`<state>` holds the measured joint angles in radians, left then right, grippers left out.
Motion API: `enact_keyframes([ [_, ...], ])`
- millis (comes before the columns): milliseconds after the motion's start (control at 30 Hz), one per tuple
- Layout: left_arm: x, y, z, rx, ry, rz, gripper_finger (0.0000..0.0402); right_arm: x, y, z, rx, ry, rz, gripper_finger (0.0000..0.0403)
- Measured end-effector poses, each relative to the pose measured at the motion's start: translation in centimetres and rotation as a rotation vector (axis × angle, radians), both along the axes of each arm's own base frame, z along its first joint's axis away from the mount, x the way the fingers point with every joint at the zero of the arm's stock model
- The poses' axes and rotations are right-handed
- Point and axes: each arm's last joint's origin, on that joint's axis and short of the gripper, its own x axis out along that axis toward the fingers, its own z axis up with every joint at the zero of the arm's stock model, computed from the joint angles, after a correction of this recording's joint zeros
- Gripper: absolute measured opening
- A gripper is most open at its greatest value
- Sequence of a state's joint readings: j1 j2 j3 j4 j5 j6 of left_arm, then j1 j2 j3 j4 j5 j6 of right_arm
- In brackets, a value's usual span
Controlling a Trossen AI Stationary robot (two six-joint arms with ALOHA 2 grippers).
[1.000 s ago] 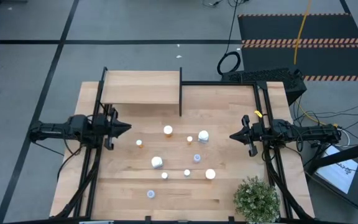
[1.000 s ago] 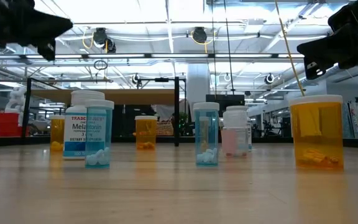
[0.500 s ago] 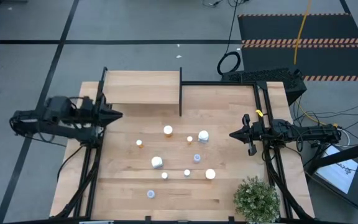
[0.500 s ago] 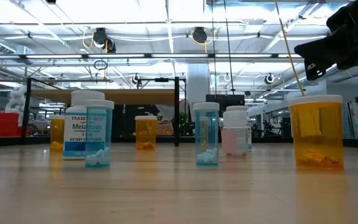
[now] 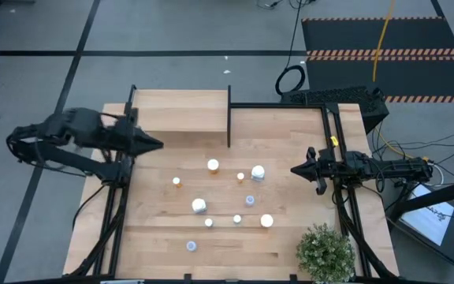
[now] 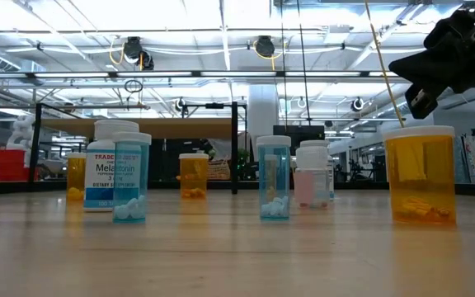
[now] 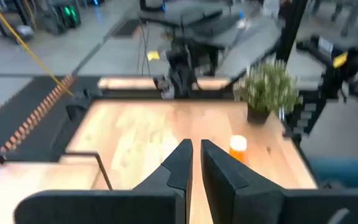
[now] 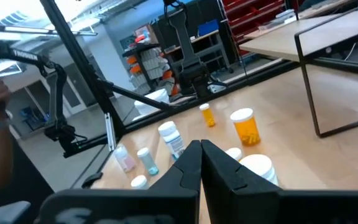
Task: Pick and place medicine bottles onto shelf by color
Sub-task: Put the bottom white pill bottle on the shelf
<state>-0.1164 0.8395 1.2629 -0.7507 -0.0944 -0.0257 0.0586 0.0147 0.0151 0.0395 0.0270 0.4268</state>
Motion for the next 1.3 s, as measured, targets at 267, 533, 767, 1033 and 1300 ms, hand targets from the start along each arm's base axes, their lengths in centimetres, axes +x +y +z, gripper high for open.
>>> enact_keyframes([
  [267, 3.9, -1.8, -5.2, 0.022, -0.007, -0.075, 0.0035, 0.0, -0.1, 0.0, 0.009, -0.004, -0.029, 0.0000],
  [533, 5.0, -2.2, -7.6, 0.038, -0.074, -0.087, 0.0035, 0.0, -0.2, 0.4, -0.048, 0.026, -0.078, 0.0000],
  [767, 5.0, -2.1, -7.6, 0.043, -0.074, -0.055, 0.0035, -0.4, -0.3, 6.8, -0.143, 0.058, -0.111, 0.0000],
  [1033, 5.0, -2.1, -7.6, 0.041, -0.073, -0.054, 0.0035, 1.3, -0.3, 14.1, -0.229, 0.201, -0.121, 0.0000],
  [1300, 5.4, -2.2, -7.9, 0.030, -0.055, -0.050, 0.0035, 4.9, -0.1, 15.9, -0.246, 0.328, -0.107, 0.0001],
])
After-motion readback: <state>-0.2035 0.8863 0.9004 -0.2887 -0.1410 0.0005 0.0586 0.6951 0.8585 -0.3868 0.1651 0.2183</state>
